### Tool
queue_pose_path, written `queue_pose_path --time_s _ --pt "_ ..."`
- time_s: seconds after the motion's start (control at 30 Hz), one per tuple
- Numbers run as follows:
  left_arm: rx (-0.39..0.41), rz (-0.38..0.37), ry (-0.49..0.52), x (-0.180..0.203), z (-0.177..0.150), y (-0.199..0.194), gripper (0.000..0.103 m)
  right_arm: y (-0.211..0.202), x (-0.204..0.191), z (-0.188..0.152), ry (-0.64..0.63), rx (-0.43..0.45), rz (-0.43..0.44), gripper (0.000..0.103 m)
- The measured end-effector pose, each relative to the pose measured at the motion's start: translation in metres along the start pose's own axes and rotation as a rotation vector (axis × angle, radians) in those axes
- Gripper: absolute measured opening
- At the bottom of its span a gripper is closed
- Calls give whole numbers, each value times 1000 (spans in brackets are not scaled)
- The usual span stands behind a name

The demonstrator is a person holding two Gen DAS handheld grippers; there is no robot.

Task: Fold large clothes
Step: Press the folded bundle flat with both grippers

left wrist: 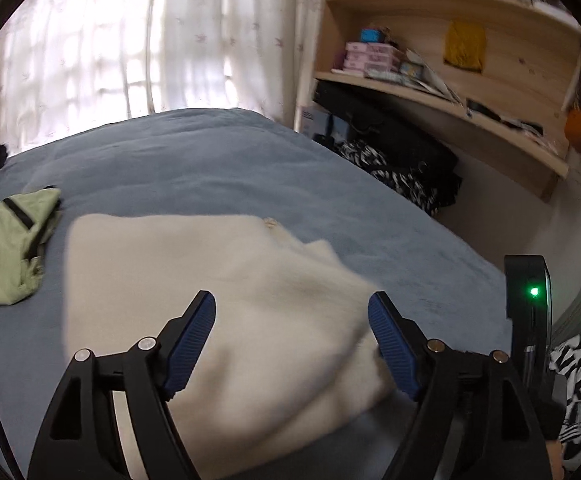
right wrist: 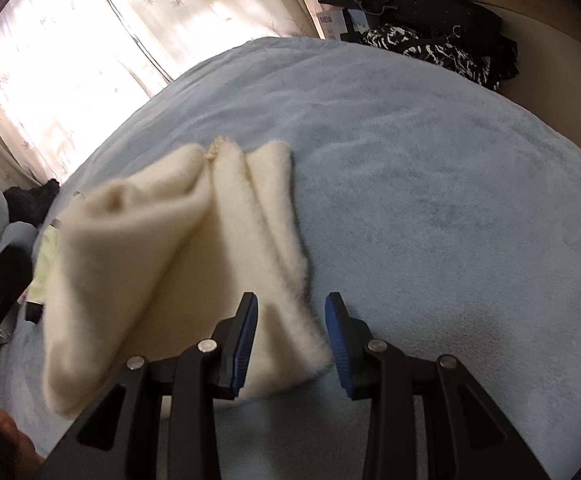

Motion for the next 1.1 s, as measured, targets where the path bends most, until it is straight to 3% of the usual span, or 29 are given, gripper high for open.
queue_pose_path --time_s 0.17,0.33,0.37,0.47,0.53,0.63,0.73,1.0,1.1 --pt "-68 102 -152 -68 -11 -26 81 -29 -20 20 6 30 97 36" --pt "-175 141 -316 -143 -45 -26 81 -46 -47 44 14 31 186 52" --pt "-192 138 -339 -152 -51 -24 81 -45 -54 48 15 1 219 60" --pt "-251 119 -387 -179 -71 -11 81 -25 -69 58 58 -149 307 65" --pt "-281 102 -397 -191 -81 2 81 -9 -77 63 62 -221 306 65" --pt "-319 56 -402 -200 -92 22 81 19 -83 71 27 -283 223 65" --pt "-316 0 -409 -205 -96 35 81 49 -87 73 6 -371 198 65" --pt "-313 -69 -403 -210 -101 53 92 121 -76 69 129 -631 296 65" --pt "-311 -81 -394 -208 -100 54 93 128 -83 67 115 -657 320 66"
Point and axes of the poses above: each gripper's, at about its wrist camera, not at the fingertips, and y roughly the way its jaws point, x to its right, z to its top, the point moved 4 cm from there along y, roughly the way its jaws point, and after that the axes turned 13 degrees about y, right-handed, at the moved point
